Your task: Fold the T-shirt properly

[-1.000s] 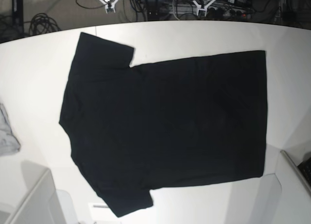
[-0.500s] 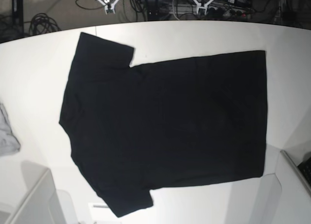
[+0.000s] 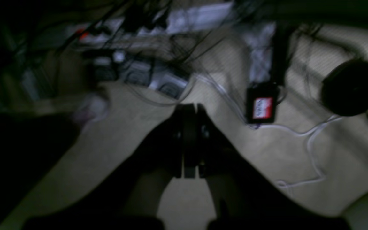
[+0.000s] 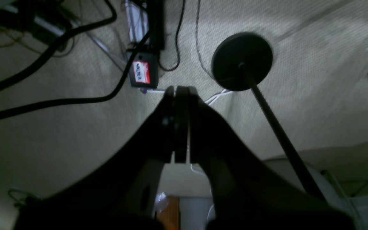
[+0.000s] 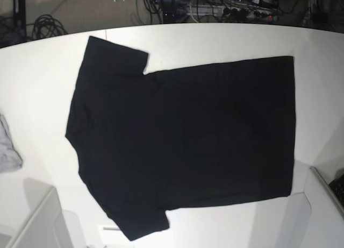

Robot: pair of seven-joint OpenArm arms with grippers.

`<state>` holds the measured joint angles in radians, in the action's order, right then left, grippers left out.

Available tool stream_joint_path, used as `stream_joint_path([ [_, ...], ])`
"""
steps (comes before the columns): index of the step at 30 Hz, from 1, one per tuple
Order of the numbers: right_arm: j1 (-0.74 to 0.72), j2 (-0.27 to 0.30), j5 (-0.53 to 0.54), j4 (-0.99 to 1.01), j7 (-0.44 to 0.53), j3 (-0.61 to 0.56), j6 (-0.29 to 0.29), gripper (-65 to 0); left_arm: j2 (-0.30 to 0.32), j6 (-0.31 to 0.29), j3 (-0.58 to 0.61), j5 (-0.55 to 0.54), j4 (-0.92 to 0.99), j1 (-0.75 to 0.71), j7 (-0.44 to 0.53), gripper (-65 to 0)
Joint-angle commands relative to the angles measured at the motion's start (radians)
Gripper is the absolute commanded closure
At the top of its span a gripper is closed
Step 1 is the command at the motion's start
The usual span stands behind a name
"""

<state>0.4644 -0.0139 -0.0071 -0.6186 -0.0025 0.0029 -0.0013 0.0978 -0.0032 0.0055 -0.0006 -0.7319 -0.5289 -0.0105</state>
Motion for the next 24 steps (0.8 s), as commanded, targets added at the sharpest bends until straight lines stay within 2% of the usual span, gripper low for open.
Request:
stream_joint_path([
  [1,0.037,0.004,0.002,-0.039,0.002,0.003,0.001,0.0,0.012,0.001,0.0,-0.003,-0.062,-0.035,0.011,0.0],
  [3,0.087,0.004,0.002,-0.12,-0.014,0.013,-0.001,0.0,0.035,0.001,0.0,-0.005,-0.174,-0.116,0.011,0.0],
  [7,0.178,-0.004,0.002,-0.31,-0.103,0.119,0.001,0.0,0.07,0.002,-0.016,-0.006,-0.378,-0.25,0.011,0.0],
  [14,0.351,-0.008,0.003,-0.686,-0.185,0.179,0.001,0.0,0.112,0.006,-0.017,-0.008,-0.611,-0.397,0.011,0.0],
  [17,0.4,-0.047,0.003,-0.84,-0.233,0.239,0.001,0.0,0.128,0.006,-0.042,-0.014,-0.694,-0.443,0.011,0.0],
  [20,0.431,-0.084,0.003,-0.973,-0.262,0.309,0.002,0.0,0.125,0.001,-0.12,-0.063,-0.8,-0.486,0.011,0.0],
  [24,0.439,-0.091,0.003,-1.116,-0.268,0.34,0.002,0.0,0.13,0.001,-0.223,-0.183,-0.958,-0.54,0.01,0.0],
])
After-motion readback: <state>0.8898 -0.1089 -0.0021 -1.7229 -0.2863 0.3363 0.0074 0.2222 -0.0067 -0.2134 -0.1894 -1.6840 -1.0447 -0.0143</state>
